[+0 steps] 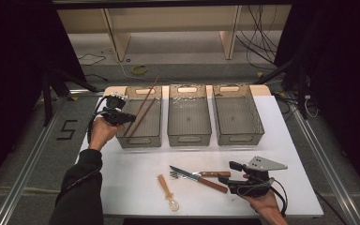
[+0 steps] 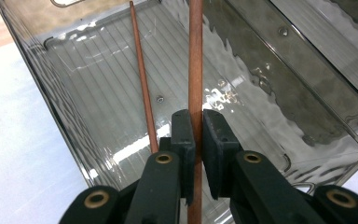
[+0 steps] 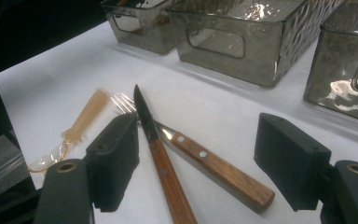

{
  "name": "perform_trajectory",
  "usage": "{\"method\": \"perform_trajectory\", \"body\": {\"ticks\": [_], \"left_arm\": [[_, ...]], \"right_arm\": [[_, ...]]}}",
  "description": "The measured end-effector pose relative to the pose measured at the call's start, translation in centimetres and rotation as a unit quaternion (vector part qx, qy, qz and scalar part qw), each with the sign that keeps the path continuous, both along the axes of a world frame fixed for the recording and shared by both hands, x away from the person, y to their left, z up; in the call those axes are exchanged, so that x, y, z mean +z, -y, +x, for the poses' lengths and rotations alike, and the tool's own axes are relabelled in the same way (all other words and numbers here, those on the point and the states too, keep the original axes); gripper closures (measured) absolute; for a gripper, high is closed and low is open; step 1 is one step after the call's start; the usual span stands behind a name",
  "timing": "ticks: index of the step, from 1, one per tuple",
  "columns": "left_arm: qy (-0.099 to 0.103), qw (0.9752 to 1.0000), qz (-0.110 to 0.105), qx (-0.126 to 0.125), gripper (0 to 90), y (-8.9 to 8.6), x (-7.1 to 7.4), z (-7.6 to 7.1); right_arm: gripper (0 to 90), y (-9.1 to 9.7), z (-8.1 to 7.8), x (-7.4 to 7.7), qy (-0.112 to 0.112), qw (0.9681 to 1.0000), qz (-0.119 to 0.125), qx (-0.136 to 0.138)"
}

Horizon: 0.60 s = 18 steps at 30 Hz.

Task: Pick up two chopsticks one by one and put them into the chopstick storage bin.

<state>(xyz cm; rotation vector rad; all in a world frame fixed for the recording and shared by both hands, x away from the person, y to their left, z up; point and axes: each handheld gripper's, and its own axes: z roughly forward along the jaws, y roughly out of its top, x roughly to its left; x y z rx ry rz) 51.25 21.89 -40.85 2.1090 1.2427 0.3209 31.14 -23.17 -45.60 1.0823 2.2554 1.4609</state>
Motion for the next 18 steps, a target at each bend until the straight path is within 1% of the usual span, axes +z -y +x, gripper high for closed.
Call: {"method": "perform_trajectory", "body": {"ticks": [3,5,12,14,18], "left_arm": [[-0.002,1.0000,0.000,0.002,83.1,0.0,-0.2,0.0],[-0.007,1.0000,0.002,0.003,83.1,0.0,-0.4,0.0],[-0.019,0.9998,0.000,0.010,83.1,-0.1,-1.0,0.2],[-0.023,0.9997,0.005,0.009,83.1,-0.1,-1.1,0.2],[-0.028,0.9995,0.004,0.014,83.1,-0.2,-1.4,0.2]], "right_arm": [[31.2,0.0,0.0,0.0,-0.001,1.0000,-0.001,0.001],[31.2,0.0,0.0,0.0,-0.001,1.0000,-0.001,0.001],[31.2,-0.1,0.0,0.0,-0.002,1.0000,-0.001,0.001],[31.2,-0.1,0.0,0.0,-0.003,1.0000,-0.001,0.001],[31.2,-0.1,0.0,0.0,-0.003,1.0000,0.000,0.001]]}}
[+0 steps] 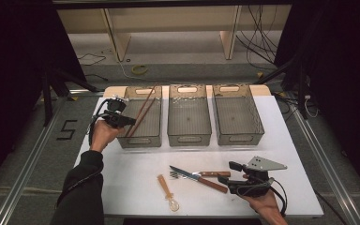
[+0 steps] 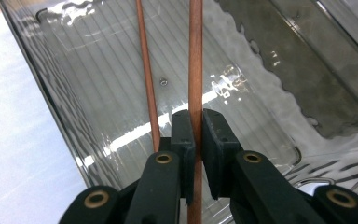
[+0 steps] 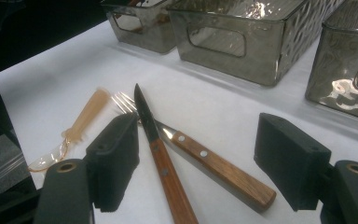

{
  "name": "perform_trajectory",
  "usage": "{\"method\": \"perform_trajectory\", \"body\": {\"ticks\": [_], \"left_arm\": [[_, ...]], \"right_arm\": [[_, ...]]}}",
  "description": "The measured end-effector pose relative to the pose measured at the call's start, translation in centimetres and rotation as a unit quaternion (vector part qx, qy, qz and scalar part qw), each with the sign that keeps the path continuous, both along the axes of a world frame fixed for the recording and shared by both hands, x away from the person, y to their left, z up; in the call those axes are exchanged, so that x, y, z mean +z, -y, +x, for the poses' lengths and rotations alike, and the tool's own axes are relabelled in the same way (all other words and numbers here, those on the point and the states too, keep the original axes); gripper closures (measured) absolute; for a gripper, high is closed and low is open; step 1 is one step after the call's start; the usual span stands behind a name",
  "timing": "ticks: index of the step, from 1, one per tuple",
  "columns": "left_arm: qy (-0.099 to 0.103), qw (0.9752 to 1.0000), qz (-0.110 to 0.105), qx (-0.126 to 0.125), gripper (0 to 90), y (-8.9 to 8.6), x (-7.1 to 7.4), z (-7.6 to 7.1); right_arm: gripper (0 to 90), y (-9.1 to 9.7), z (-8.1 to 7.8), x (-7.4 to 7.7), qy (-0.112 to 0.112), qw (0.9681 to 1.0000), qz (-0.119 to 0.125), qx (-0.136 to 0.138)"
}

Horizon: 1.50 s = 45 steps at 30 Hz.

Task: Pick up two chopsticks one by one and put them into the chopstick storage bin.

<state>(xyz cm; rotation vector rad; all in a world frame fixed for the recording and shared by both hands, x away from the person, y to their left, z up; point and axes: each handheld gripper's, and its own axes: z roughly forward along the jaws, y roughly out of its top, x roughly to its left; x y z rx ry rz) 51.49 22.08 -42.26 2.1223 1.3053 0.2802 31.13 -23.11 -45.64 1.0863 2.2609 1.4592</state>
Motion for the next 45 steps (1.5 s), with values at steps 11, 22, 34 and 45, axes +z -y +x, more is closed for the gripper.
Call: {"method": "perform_trajectory", "body": {"ticks": [11,22,34,45], "left_arm": [[-0.015,0.9998,0.002,0.013,82.8,-0.1,-0.2,0.1],[-0.017,0.9989,-0.011,0.042,58.5,-0.4,0.0,-0.2],[0.027,0.9985,-0.033,-0.035,35.0,1.6,2.8,-4.3],[0.037,0.9927,-0.014,-0.114,29.9,4.3,3.2,-7.3]], "right_arm": [[31.2,-0.1,0.0,-0.1,0.001,1.0000,0.001,0.001],[31.1,0.0,0.0,-0.1,0.000,1.0000,0.001,0.000],[31.1,0.1,0.0,0.0,0.001,1.0000,0.000,-0.002],[31.1,0.0,-0.1,0.1,0.001,1.0000,0.000,-0.001]]}}
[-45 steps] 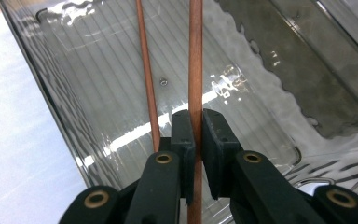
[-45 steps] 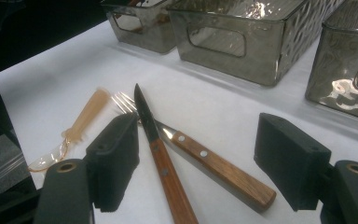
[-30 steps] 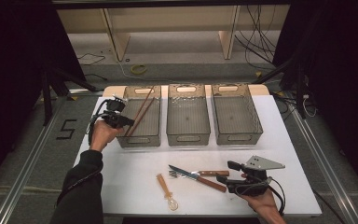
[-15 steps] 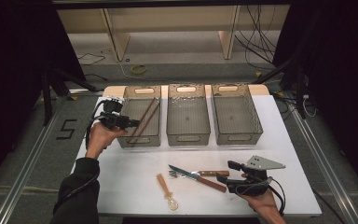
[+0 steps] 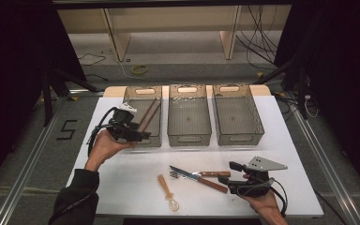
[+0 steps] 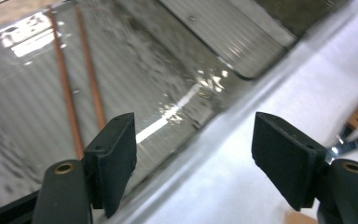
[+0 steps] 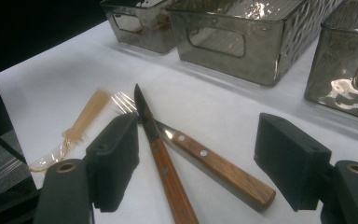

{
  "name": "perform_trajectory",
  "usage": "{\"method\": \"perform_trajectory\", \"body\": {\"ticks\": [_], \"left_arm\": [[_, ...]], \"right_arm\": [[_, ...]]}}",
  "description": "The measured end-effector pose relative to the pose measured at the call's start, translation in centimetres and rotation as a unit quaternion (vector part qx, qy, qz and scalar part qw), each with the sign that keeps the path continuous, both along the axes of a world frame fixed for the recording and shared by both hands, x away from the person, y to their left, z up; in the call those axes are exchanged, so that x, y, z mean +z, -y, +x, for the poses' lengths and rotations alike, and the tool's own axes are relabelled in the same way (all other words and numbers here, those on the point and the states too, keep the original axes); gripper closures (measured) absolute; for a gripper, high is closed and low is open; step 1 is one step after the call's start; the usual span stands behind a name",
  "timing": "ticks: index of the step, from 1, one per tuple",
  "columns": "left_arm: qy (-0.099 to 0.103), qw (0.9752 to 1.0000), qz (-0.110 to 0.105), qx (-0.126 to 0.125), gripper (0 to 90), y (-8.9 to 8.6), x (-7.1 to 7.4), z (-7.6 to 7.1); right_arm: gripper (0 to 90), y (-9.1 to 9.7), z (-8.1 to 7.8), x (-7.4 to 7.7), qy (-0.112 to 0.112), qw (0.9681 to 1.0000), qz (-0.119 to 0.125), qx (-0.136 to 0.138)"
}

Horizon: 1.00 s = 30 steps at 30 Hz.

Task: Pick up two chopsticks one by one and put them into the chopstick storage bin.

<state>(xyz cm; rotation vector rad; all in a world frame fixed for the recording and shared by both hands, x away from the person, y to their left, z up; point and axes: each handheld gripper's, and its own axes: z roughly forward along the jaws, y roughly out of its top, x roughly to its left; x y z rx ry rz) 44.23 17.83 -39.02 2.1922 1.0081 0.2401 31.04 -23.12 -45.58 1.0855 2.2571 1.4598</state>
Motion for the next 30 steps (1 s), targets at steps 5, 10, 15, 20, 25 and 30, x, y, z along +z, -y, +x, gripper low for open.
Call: {"method": "perform_trajectory", "body": {"ticks": [5,10,15,20,25,30], "left_arm": [[0.001,0.9994,0.016,-0.031,28.6,1.2,0.0,-1.1],[-0.004,0.9980,0.024,-0.058,27.2,2.1,-0.3,-1.8],[-0.006,0.9968,0.031,-0.073,26.6,2.6,-0.5,-2.4],[-0.008,0.9958,0.034,-0.085,26.5,3.1,-0.6,-3.0],[-0.012,0.9951,0.040,-0.089,25.9,3.9,-0.8,-3.6],[-0.024,0.9961,0.049,-0.070,26.3,4.7,-1.3,-4.2]], "right_arm": [[31.1,0.0,0.0,0.0,-0.002,1.0000,-0.001,0.000],[31.1,0.0,0.0,0.0,0.000,1.0000,0.000,0.001],[31.1,0.0,0.0,0.0,0.001,1.0000,0.000,0.002],[31.1,0.0,0.0,0.0,0.001,1.0000,0.000,0.001],[31.1,-0.1,0.0,0.0,0.002,1.0000,0.000,0.001],[31.1,0.0,0.0,0.0,0.002,1.0000,-0.001,0.001]]}}
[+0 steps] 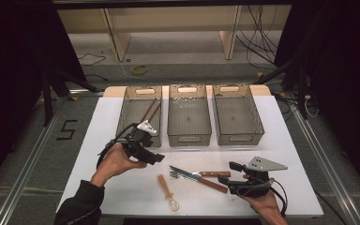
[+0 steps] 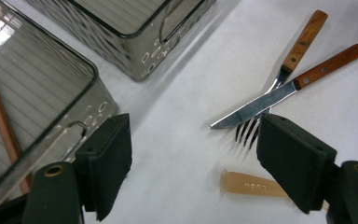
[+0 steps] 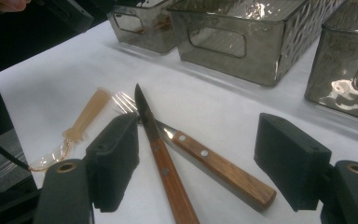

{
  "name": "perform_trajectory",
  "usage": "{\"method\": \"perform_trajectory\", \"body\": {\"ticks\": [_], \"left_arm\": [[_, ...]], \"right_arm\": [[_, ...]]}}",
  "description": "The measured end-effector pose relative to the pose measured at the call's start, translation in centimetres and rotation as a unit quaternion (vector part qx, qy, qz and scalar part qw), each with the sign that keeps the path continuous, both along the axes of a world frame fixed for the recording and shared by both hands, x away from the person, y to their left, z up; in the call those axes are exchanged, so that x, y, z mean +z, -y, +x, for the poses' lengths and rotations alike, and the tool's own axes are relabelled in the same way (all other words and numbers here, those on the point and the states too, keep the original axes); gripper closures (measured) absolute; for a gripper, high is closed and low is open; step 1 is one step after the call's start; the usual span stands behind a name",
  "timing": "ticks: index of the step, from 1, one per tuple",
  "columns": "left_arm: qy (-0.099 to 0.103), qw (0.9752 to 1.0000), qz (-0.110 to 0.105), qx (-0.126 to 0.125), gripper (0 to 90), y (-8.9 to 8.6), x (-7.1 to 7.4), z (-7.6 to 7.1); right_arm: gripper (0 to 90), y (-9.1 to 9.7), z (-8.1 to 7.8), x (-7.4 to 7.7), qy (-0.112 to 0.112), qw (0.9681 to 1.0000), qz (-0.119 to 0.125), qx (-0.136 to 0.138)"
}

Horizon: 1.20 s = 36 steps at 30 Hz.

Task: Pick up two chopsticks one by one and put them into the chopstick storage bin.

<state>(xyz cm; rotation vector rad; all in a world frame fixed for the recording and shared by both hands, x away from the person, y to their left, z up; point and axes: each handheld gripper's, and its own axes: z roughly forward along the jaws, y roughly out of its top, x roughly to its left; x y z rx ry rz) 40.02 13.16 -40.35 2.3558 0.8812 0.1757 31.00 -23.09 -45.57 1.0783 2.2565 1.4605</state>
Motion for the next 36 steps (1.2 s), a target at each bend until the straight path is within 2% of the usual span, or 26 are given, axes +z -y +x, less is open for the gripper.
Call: {"method": "perform_trajectory", "body": {"ticks": [3,6,10,16,25,32,36], "left_arm": [[-0.016,0.9998,0.004,0.011,26.1,0.3,-0.7,-0.3],[-0.024,0.9994,0.004,0.025,26.1,0.5,-1.2,-0.6],[-0.028,0.9982,-0.007,0.053,26.2,0.4,-2.0,-1.3],[-0.034,0.9960,-0.025,0.079,25.6,0.5,-3.0,-2.2],[-0.048,0.9936,-0.033,0.096,24.3,1.1,-4.2,-3.4],[-0.053,0.9931,-0.025,0.101,23.4,1.5,-5.2,-4.0],[-0.054,0.9934,-0.014,0.101,23.1,1.8,-5.6,-4.2]], "right_arm": [[31.1,0.0,0.0,0.0,0.001,1.0000,-0.001,0.000],[31.1,0.0,0.0,0.1,0.002,1.0000,0.001,0.000],[31.1,0.1,0.0,0.1,0.000,1.0000,0.002,0.000],[31.1,0.0,0.1,0.0,0.000,1.0000,0.000,0.002],[31.1,0.3,0.1,-0.1,-0.003,1.0000,0.001,-0.002],[31.1,0.5,0.3,-0.2,-0.003,1.0000,0.002,-0.003],[31.1,0.5,0.3,-0.2,-0.003,1.0000,0.003,-0.004]]}}
